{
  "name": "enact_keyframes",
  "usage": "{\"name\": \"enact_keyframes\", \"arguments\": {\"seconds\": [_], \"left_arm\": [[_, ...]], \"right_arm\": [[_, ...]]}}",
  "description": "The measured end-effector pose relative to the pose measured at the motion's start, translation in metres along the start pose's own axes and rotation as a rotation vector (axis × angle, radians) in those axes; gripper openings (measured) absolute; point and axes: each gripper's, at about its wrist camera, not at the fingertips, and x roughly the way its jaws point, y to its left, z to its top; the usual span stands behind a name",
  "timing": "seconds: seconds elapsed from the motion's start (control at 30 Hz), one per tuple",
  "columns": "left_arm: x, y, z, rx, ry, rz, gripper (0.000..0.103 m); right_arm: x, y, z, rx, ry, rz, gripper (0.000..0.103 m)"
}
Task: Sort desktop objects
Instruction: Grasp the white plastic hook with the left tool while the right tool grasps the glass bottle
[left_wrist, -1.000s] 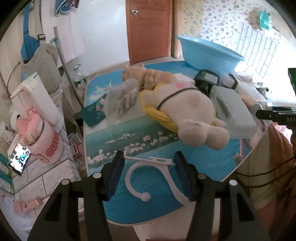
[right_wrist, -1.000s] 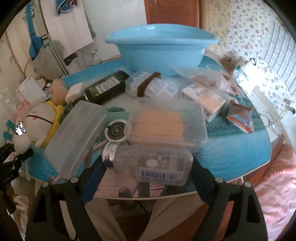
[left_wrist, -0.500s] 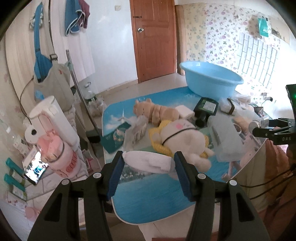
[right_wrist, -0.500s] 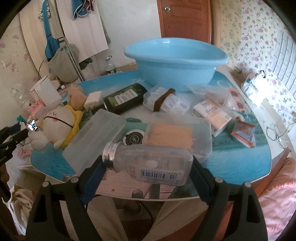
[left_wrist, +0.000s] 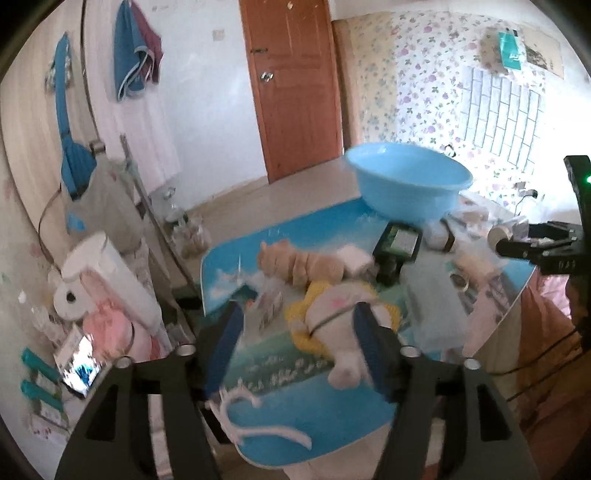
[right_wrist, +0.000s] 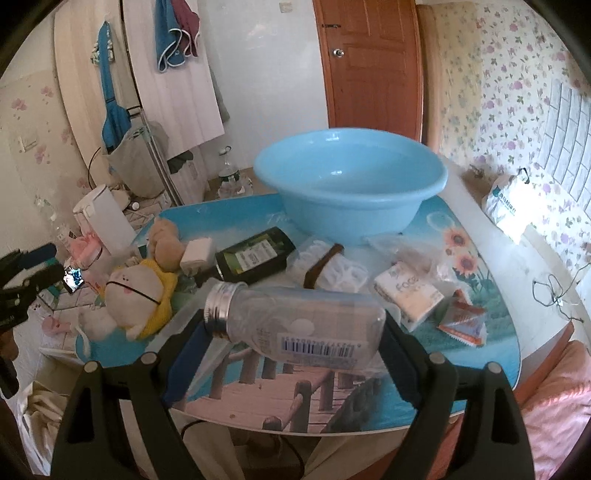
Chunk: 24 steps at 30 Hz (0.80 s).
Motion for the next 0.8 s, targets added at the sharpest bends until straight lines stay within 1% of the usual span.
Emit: {"name": "enact_keyframes", "arguments": {"seconds": [0.07,0.13,0.23,0.3,0.4,0.57,0.6,0.63,0.7,0.73,0.77,0.8], "left_arm": [[0.008,0.009,-0.019,-0.03,0.041,0.028,0.072],[0.014,0.021,-0.038,-0.084,0.083,0.048,0.073],[0.022,0.039,-0.063,-0.181,0.129,0.047,0.075],[0.03,0.046,-0.076,-0.216,0.147,0.05,0.079],[0.043,0.051,-0.085,-0.236,0.17,0.049,0.079],[0.057,0.05,-0.087,-0.222,0.161,0.008,0.079],[0.061,0.049,-0.086,-0.219,0.16,0.0,0.067],[0.063,0.049,-0.086,-0.216,0.16,-0.009,0.058],[0.063,0.051,-0.085,-0.204,0.147,0.014,0.04],[0.061,0.052,-0.084,-0.2,0.143,0.016,0.034],[0.06,0.054,-0.084,-0.21,0.139,-0.006,0.022],[0.06,0.055,-0.083,-0.215,0.139,-0.019,0.012]], "right_arm": [[0.005,-0.004,-0.003,0.009,0.022,0.002,0.087],[0.007,-0.007,-0.007,0.019,0.033,0.002,0.087],[0.01,-0.007,-0.007,0.022,0.038,-0.005,0.088],[0.011,-0.005,-0.006,0.016,0.04,-0.007,0.088],[0.01,0.001,-0.005,0.001,0.037,-0.008,0.087],[0.007,0.004,-0.004,-0.005,0.037,-0.028,0.088],[0.007,0.005,-0.004,-0.003,0.038,-0.033,0.088],[0.007,0.005,-0.004,-0.004,0.039,-0.037,0.088],[0.007,0.007,-0.004,-0.008,0.039,-0.043,0.088],[0.006,0.008,-0.004,-0.012,0.039,-0.046,0.088],[0.006,0.01,-0.004,-0.015,0.038,-0.047,0.088],[0.006,0.01,-0.003,-0.017,0.038,-0.047,0.088]]}}
